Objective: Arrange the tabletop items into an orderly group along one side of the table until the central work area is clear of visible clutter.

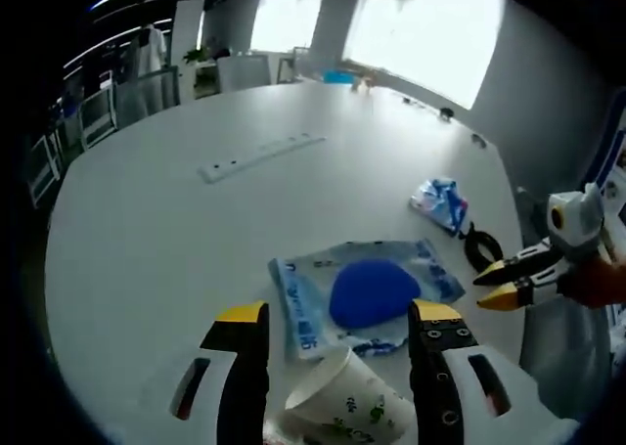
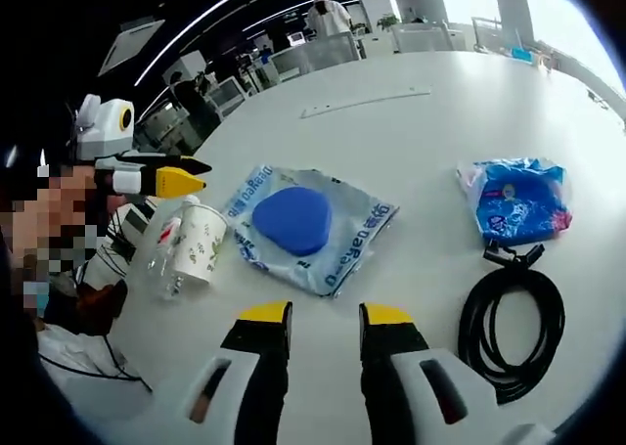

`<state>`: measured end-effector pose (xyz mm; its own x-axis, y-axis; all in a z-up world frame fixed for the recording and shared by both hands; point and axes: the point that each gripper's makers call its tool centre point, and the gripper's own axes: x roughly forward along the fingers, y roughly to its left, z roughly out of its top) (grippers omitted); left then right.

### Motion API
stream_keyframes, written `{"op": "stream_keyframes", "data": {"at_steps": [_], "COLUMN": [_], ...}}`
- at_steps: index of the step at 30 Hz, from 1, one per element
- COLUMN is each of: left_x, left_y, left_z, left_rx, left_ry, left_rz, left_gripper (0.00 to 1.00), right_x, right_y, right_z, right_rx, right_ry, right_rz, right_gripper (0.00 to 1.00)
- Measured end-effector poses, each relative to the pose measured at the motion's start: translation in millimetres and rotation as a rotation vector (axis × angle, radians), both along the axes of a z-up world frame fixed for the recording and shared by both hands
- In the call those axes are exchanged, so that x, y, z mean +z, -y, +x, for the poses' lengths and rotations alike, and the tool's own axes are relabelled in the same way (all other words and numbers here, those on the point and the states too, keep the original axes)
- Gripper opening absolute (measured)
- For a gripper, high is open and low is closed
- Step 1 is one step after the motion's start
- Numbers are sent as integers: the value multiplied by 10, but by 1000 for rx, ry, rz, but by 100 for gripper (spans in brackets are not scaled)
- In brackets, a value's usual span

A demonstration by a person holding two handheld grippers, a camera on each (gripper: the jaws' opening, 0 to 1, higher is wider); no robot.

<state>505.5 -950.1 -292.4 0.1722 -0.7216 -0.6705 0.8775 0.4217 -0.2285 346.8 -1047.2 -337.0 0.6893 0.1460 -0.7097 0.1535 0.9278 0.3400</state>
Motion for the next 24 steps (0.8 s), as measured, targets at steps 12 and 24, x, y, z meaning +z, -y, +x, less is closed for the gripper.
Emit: {"op": "stream_keyframes", "data": {"at_steps": [12, 24], "left_x": [-74, -135], "left_y": [61, 98], "left_z": [75, 85], "left_rx": [-13, -22], "left_ry": [-8, -18], "left_rz": [8, 16], "left_gripper": [53, 52], "right_x": [-74, -118], "right_y": [-4, -26], "right_z": [64, 99], "right_rx": [-24, -41], "right_ry": [-12, -15], "right_rz": [19, 34], "right_gripper": [21, 17]}}
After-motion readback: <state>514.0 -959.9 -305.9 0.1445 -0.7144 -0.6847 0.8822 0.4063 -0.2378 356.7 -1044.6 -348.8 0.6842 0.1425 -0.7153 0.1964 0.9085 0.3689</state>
